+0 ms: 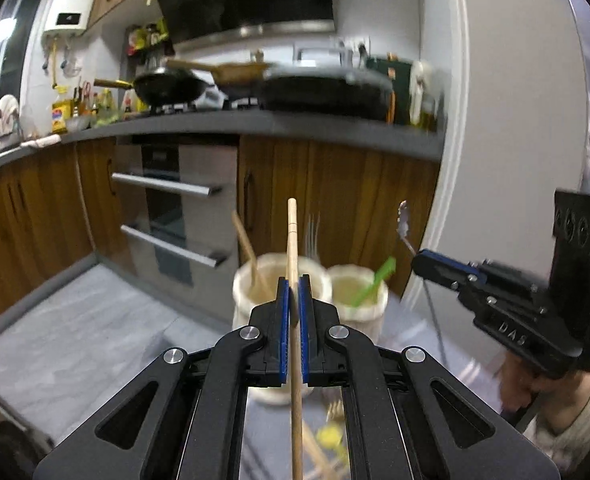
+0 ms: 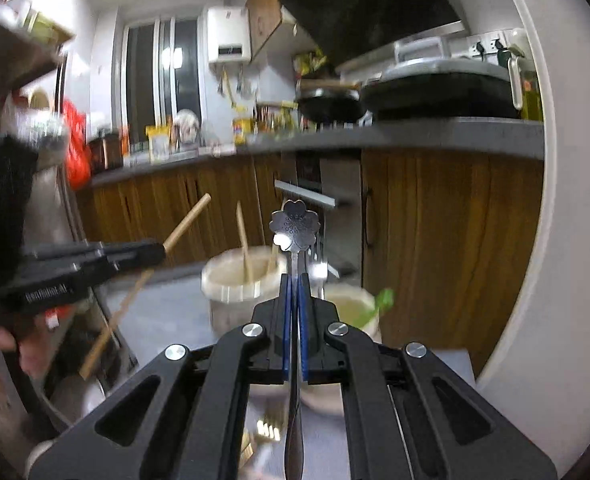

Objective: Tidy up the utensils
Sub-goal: 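Insert chopstick in tall pot with left tool while right tool drops spoon in short pot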

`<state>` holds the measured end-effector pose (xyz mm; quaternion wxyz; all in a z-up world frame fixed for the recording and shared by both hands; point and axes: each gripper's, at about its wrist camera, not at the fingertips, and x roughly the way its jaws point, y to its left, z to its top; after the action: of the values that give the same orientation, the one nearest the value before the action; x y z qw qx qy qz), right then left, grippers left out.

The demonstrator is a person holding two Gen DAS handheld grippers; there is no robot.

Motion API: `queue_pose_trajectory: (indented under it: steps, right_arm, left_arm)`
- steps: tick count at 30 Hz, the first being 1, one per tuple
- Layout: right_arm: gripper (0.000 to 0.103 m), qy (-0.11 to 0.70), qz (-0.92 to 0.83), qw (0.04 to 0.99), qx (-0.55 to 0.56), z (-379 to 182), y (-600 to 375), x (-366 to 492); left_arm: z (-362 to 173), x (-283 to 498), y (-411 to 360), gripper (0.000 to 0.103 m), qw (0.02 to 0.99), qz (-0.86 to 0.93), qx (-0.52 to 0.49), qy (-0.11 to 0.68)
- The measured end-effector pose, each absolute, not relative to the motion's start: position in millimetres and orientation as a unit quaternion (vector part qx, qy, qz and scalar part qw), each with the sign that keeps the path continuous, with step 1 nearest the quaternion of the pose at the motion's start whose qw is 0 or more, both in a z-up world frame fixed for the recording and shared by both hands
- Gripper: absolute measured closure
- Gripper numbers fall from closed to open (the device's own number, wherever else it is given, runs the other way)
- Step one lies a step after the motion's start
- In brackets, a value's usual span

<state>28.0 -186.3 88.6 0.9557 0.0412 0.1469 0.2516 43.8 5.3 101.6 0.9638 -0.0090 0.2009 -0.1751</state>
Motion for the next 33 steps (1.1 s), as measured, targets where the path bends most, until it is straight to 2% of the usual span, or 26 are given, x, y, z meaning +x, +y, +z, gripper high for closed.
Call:
queue_pose_trajectory:
  steps: [8,19,33]
  right_arm:
    - [0.1,0.116,0.226,0.963,0.086,107,-181,83]
    - [0.1,0.09,0.162,0.979,0.083,90,-178,117]
    - [0.1,0.132,0.178,0.971,0.086,55,-187,112]
  left_arm:
    - [132,98,-7,0.098,0.976,-0.168,-0.042,0.132]
    - [121,143,-21,0.098,0.989,-0.122,-0.033,0.08]
    - [92,120,-10,0.098,0.986,-0.136,-0.02,0.092]
